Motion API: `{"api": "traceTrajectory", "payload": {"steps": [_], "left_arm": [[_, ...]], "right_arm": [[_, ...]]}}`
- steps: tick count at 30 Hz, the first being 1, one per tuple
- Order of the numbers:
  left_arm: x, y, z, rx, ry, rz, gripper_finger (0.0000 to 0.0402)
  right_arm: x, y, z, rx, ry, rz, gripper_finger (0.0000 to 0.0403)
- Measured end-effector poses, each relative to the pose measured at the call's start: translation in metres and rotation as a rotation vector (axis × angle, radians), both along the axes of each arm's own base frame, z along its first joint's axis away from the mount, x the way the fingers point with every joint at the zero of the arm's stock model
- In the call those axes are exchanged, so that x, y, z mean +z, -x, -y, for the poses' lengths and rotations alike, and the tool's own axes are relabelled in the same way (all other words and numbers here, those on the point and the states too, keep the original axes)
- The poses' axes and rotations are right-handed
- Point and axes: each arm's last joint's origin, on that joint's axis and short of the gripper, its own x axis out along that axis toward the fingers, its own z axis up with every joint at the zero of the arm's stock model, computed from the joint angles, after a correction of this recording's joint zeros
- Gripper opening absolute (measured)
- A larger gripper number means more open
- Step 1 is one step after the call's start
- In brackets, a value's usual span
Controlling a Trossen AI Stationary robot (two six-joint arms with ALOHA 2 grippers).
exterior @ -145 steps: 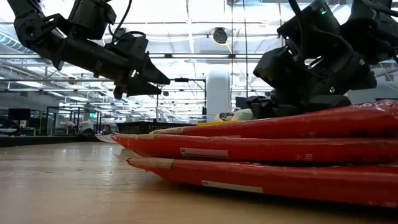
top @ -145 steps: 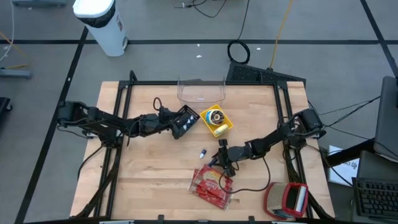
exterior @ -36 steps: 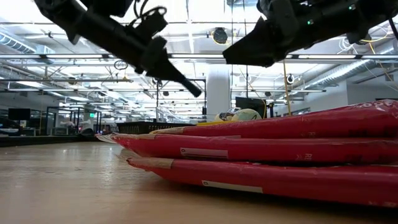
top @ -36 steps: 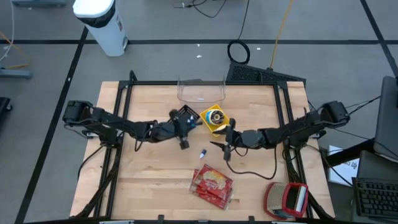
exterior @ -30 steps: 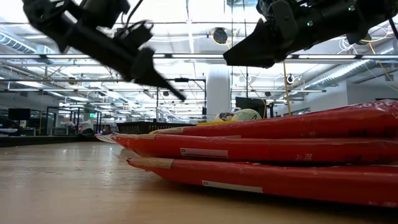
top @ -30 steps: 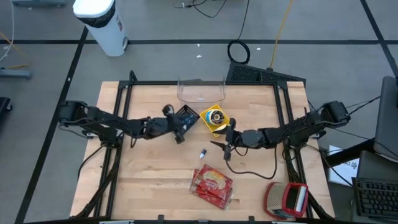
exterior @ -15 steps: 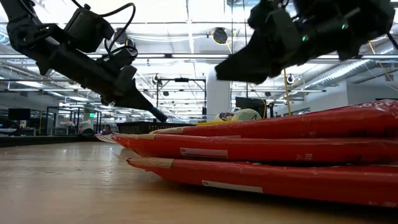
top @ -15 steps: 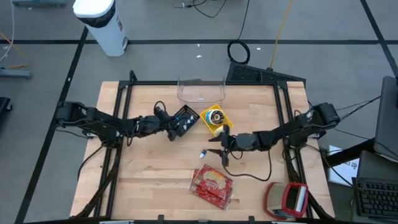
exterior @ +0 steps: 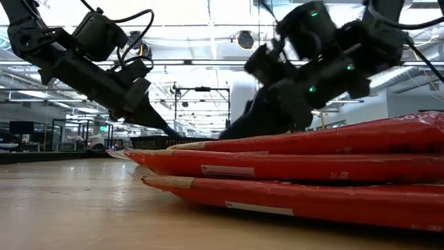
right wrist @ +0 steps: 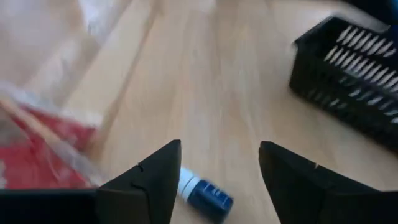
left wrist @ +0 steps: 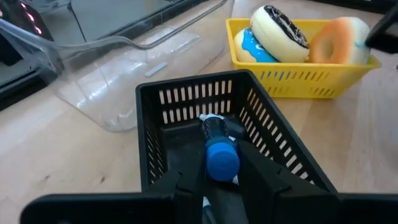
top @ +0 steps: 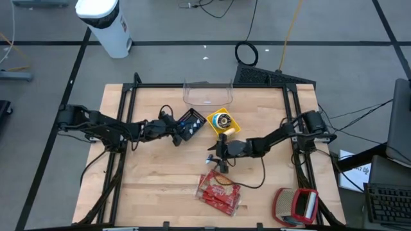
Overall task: Pick & Place Food Item
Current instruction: Put the large blue bottle into the black bin, then put the blue bottle into the black bin
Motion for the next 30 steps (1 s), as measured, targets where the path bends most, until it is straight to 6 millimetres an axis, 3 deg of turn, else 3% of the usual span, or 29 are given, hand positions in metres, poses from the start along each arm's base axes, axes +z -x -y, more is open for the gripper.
{"api": "traceTrajectory", "payload": {"steps": [9, 30], "left_arm": [[-0.0009, -0.0003, 0.0015, -0.041, 0.035, 0.0, 0.01], [-0.0009, -0.0003, 0.0013, -0.036, 0.037, 0.001, 0.012]], "right_arm": [[-0.0036, -0.0052, 0.0049, 0.069, 0.032, -0.143, 0.0243], [-0.007, -0.0027, 0.0041, 0.117, 0.004, -0.189, 0.0174]]}}
